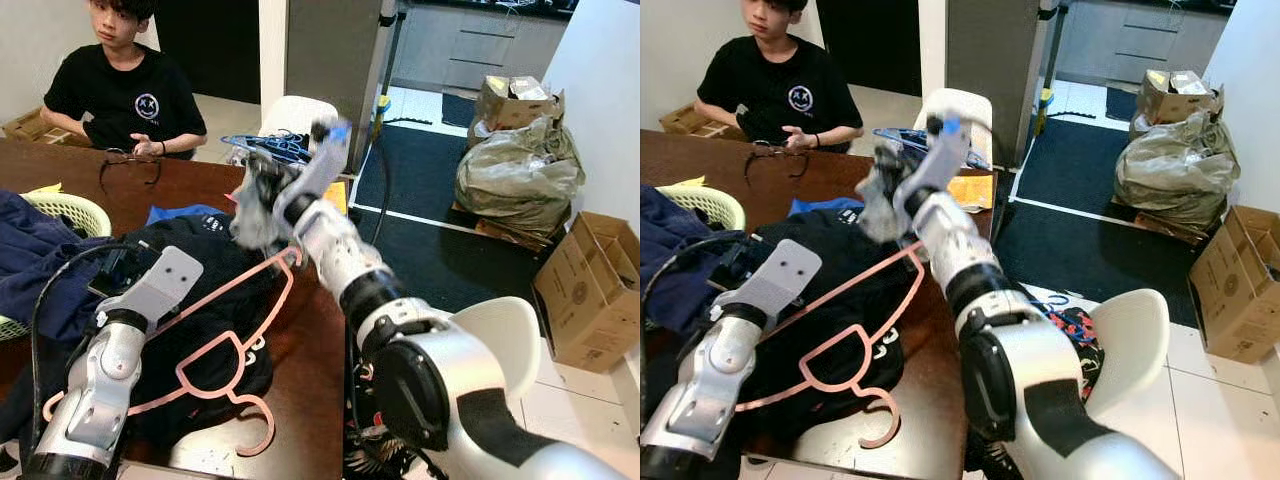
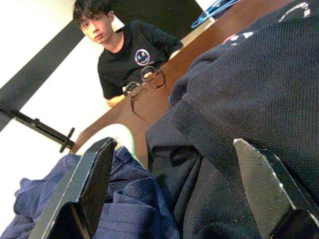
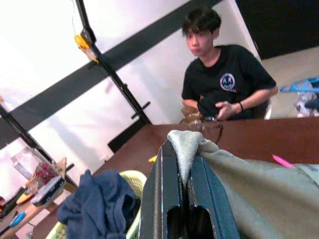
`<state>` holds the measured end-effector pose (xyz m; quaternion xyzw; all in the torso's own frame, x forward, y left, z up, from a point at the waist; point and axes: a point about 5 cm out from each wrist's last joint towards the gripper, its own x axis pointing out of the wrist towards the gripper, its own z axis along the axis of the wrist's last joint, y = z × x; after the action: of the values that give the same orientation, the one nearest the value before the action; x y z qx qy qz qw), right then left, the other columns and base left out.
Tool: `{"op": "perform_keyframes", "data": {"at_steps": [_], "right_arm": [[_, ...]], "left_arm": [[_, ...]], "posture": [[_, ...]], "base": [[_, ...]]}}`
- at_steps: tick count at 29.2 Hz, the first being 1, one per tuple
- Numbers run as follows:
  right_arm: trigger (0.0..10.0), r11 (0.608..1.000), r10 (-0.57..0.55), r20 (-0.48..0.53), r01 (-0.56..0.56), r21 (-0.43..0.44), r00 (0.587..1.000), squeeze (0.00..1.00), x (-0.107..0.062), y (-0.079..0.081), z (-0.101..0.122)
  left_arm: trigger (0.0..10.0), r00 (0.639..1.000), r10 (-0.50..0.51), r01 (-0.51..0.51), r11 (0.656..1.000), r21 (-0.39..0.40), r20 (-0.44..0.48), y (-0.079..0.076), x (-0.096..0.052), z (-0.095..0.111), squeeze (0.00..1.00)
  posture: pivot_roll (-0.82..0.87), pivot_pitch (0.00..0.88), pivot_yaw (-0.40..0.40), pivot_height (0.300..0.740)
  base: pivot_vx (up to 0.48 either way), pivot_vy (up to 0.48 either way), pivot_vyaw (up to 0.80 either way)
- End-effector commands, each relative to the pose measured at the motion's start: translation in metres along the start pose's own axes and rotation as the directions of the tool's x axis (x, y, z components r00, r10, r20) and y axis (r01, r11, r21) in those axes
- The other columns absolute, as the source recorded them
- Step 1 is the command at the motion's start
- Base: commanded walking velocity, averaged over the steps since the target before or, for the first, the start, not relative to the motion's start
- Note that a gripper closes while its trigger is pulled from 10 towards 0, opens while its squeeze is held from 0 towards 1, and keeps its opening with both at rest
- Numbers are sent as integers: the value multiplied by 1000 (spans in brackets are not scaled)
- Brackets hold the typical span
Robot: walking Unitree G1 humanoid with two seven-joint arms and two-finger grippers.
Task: Hang hanger
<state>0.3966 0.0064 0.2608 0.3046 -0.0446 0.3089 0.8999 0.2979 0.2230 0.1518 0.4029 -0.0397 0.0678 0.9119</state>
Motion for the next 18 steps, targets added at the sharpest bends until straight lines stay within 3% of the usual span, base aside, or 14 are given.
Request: {"op": "perform_keyframes", "data": {"at_steps": [1,9,11,13,15,18], "right_arm": [[0,1000,3,31,-3,8,1000,0,1,0,7],[0,994,90,152,-98,47,984,0,12,15,54],[0,994,90,152,-98,47,984,0,12,15,54],[0,978,181,208,-198,64,961,0,11,20,80],[0,978,181,208,-198,64,961,0,11,20,80],[0,953,271,274,-298,62,923,0,7,21,108]], "left_arm": [[10000,1000,-13,13,1000,9,-2,-4,-1,-1,0],[10000,1000,-14,14,1000,12,-4,-4,-1,-2,0],[10000,1000,-14,14,1000,12,-4,-4,-1,-2,0],[10000,1000,-12,12,1000,11,-5,-5,-1,-2,0],[10000,1000,-12,12,1000,11,-5,-5,-1,-2,0],[10000,1000,-12,12,1000,11,-6,-5,-1,-3,0]], "posture": [[208,0,-74,740],[212,0,-74,740],[212,0,-74,740],[217,0,-78,740],[217,0,-78,740],[207,0,-75,740]], "base": [[0,0,0],[0,0,0],[0,0,0],[0,0,0],[0,0,0],[0,0,0]]}}
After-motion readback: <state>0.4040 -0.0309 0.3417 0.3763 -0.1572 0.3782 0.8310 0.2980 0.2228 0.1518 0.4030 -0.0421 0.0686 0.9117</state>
